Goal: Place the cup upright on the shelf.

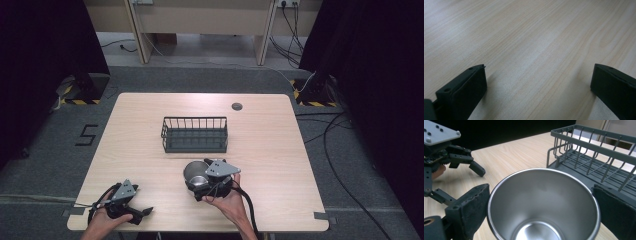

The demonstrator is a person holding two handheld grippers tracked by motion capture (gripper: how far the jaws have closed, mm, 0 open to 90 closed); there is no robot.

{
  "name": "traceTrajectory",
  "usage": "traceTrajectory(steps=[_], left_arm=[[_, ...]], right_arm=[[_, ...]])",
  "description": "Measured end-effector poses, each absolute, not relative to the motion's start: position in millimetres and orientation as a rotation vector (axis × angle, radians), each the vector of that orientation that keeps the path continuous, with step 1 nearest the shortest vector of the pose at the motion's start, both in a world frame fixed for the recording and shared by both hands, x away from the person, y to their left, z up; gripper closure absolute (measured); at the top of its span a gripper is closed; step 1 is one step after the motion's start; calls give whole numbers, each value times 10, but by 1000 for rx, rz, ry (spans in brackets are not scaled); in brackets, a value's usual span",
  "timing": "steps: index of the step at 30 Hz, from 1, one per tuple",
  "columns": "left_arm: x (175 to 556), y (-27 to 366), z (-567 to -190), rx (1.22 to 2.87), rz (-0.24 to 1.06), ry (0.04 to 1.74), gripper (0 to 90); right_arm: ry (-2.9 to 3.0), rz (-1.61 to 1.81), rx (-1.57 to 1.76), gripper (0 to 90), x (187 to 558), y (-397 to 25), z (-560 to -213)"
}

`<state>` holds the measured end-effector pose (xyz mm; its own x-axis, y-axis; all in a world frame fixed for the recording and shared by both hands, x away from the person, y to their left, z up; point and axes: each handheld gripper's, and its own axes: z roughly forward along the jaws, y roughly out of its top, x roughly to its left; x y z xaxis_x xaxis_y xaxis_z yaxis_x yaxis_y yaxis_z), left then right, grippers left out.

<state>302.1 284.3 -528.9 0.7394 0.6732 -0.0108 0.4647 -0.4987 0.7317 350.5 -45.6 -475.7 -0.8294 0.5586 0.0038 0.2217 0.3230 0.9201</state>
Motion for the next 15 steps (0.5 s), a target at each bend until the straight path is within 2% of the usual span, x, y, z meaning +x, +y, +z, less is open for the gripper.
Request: traceTrajectory(steps=[15], left_arm=[[3021,2843,-5288,2188,357,853,0]], right_arm=[[2289,1488,676,62,3531,-458,-4728]])
